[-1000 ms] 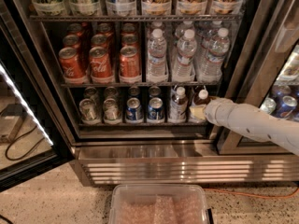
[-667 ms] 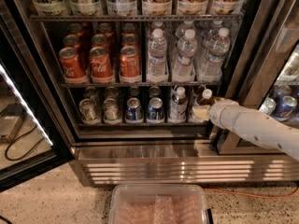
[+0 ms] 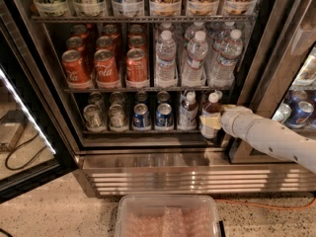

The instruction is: Pick blue plastic bottle from bottom shelf of fridge

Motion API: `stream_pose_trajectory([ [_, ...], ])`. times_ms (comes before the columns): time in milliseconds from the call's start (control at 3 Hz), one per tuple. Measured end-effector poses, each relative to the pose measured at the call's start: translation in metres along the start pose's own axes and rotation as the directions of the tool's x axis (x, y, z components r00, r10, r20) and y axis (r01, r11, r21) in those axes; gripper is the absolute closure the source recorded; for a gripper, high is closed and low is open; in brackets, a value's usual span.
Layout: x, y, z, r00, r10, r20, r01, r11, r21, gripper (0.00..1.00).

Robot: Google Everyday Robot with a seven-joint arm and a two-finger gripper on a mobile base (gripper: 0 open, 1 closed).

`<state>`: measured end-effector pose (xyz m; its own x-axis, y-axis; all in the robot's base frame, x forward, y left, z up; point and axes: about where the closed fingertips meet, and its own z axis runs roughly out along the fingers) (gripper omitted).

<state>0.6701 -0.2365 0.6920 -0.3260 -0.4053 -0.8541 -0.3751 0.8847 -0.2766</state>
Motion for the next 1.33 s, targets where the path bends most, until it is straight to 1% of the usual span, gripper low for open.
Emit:
stream_pose_trajectory([
  [333,-0.0059,0.0087,-0.0052,1.0,-0.002,0.023,0.003,0.9991,-0.042,1.0],
  [667,-0.0027,0.0054,-0.0125,0.998,-0.034,0.048,0.038,0.9956,-0.085,1.0],
  [1000,0.0041,0.0075,-0.0091,0.998,-0.034,0.048,0.038,0.9956,-0.086,1.0],
  [1333,0.0041,0.0075,-0.0091,0.998,-0.034,0.048,0.038,0.9956,-0.086,1.0],
])
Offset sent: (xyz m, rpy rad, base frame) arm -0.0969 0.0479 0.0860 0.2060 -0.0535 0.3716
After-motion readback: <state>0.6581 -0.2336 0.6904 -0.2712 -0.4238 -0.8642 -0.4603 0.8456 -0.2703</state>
